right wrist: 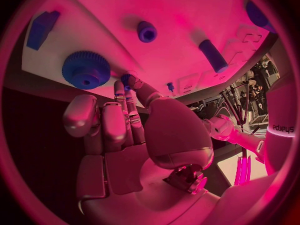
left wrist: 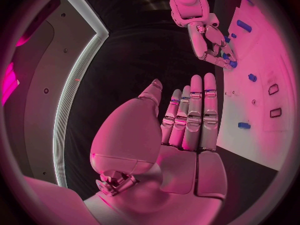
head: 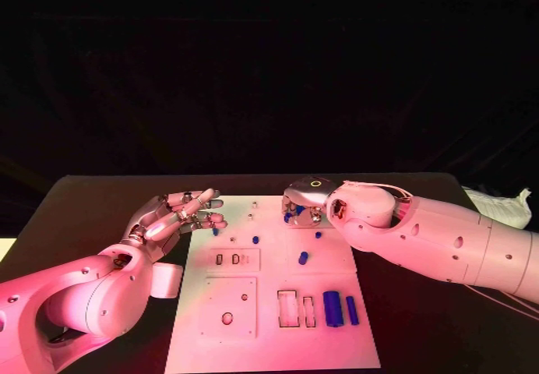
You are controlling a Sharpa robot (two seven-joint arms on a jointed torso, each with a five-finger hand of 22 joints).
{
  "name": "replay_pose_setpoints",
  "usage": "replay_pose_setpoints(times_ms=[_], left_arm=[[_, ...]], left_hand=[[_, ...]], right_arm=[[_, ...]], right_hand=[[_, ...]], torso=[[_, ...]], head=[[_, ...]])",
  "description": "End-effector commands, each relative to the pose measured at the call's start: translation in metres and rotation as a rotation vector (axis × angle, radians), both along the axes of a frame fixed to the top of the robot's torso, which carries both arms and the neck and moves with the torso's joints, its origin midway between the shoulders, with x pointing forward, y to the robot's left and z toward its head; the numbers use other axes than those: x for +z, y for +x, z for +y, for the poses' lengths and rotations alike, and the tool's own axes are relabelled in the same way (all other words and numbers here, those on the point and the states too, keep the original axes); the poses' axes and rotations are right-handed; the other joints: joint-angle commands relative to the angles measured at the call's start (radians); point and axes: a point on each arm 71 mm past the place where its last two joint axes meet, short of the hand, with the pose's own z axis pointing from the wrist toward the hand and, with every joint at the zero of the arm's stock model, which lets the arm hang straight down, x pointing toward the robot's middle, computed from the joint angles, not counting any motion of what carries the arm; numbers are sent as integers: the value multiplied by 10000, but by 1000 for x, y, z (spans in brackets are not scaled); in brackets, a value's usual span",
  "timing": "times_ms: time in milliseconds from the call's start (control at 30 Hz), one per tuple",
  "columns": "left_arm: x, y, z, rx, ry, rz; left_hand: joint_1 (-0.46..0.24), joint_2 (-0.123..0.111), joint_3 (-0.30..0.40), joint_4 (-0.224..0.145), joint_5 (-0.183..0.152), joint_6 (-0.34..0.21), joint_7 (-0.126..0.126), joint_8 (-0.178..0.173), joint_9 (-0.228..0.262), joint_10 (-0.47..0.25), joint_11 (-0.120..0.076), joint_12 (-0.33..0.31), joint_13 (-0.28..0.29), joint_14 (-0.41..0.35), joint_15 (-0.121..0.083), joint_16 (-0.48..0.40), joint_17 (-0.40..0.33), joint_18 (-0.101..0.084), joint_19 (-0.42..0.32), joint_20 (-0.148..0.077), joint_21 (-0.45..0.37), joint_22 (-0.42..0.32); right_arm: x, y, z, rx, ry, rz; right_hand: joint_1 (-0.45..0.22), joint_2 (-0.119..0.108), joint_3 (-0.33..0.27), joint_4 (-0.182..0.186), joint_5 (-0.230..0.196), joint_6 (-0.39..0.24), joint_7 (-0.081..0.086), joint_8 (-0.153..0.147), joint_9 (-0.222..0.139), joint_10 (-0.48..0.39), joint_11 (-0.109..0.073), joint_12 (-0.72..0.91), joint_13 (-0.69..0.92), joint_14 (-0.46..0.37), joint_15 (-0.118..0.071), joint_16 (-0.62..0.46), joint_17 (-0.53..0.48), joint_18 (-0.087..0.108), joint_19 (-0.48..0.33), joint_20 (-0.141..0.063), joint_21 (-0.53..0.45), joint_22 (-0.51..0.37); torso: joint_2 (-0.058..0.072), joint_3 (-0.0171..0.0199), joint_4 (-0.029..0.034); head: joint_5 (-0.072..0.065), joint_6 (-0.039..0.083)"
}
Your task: Assemble the parts on the task board
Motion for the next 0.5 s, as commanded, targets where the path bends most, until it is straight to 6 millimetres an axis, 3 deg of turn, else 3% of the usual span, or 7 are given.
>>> replay_pose_setpoints(times_ms=[33, 233, 500], left_arm=[[1, 0, -1, -143, -152, 0], [1, 0, 0, -118, -178, 26], [1, 1, 1, -81, -181, 34]], left_hand=[[-29, 16, 14, -63, 22, -63, 51, -46, -12, -64, 20, -69, -9, 73, 34, -52, 17, 183, 47, 11, 62, -1], [-27, 28, 20, -68, 24, -68, 55, -55, -14, -70, 23, -80, -10, 73, 36, -58, 26, 182, 47, 13, 62, -2], [-35, 34, 19, -130, 22, -233, 105, -198, -60, -132, 64, -171, -10, 50, 67, -128, 101, 176, 19, 33, 49, -17]], right_arm=[[-4, 1, -1, -131, 12, -48], [7, 0, 4, 50, 726, -657], [20, 1, 11, 19, 1601, -1378]], right_hand=[[52, -2, 79, 16, -67, 71, -18, 32, 29, 57, 6, -6, 11, 295, -47, 42, -15, -203, -34, -52, 52, 21], [119, -68, 221, -3, -25, 135, 5, 19, 53, 124, 2, -7, 12, 288, -58, 72, 4, -231, 4, -64, 187, 211], [143, -136, 427, 20, 186, 199, 34, -2, 80, 182, 9, -8, 11, 277, -54, 105, 15, -236, -10, -63, 259, 278]], torso=[[-1, -10, 15], [10, -1, 39], [12, -19, 41]], head=[[9, 9], [19, 52], [19, 124]])
